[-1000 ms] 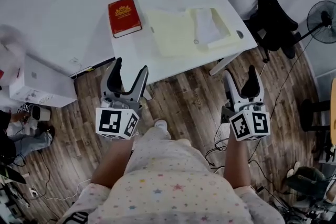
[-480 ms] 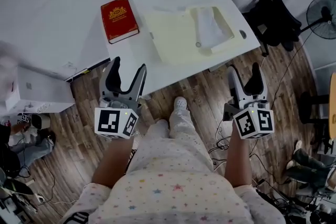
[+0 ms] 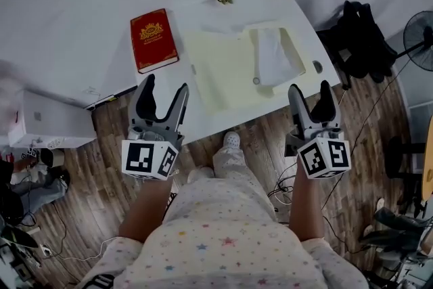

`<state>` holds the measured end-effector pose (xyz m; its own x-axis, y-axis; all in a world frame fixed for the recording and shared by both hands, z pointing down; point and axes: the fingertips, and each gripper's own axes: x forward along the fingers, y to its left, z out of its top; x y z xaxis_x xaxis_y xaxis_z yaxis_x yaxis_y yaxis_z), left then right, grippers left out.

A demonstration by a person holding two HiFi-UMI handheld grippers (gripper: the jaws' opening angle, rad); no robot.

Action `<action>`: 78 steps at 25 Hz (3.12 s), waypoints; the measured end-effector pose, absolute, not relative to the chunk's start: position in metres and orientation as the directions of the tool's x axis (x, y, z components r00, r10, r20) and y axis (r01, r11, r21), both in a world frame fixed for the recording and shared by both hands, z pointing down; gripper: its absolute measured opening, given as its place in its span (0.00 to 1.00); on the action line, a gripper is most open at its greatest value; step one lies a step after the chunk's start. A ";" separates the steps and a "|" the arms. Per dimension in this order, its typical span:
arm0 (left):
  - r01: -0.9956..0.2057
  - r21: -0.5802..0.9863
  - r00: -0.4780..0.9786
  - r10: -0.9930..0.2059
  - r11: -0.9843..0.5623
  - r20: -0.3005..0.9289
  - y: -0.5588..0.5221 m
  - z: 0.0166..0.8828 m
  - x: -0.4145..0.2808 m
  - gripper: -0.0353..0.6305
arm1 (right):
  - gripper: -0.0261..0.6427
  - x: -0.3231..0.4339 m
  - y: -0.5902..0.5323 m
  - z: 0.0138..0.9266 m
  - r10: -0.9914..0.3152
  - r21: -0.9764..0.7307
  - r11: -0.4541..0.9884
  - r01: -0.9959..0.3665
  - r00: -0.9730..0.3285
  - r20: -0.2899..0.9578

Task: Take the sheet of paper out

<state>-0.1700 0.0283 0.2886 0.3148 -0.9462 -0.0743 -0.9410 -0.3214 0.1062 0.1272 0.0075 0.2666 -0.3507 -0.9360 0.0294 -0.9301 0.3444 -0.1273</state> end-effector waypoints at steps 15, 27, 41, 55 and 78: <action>-0.961 0.102 0.248 -0.964 -0.257 -0.090 -0.088 0.276 -0.113 0.48 | 0.61 0.169 -0.125 0.256 -0.893 -0.124 0.443 -0.888 -0.450 0.033; -0.943 0.096 0.311 -0.947 -0.319 -0.084 -0.122 0.268 -0.108 0.48 | 0.60 0.164 -0.151 0.258 -0.905 -0.157 0.417 -0.895 -0.425 0.022; -0.930 0.129 0.338 -0.939 -0.344 -0.067 -0.144 0.286 -0.121 0.48 | 0.59 0.138 -0.167 0.273 -0.905 -0.162 0.408 -0.898 -0.421 0.057; -0.917 0.185 0.362 -0.932 -0.354 0.011 -0.165 0.334 -0.116 0.48 | 0.58 0.145 -0.173 0.330 -0.902 -0.168 0.359 -0.918 -0.388 0.192; -0.906 0.224 0.392 -0.911 -0.358 0.129 -0.210 0.404 -0.081 0.48 | 0.49 0.172 -0.230 0.474 -0.781 -0.212 0.287 -0.934 -0.356 0.513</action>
<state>-0.0814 -0.2098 0.4044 0.3921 -0.9109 0.1290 -0.9063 -0.3584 0.2241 0.1716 -0.2298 0.4737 -0.3560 -0.7808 0.5134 -0.9343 0.2865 -0.2121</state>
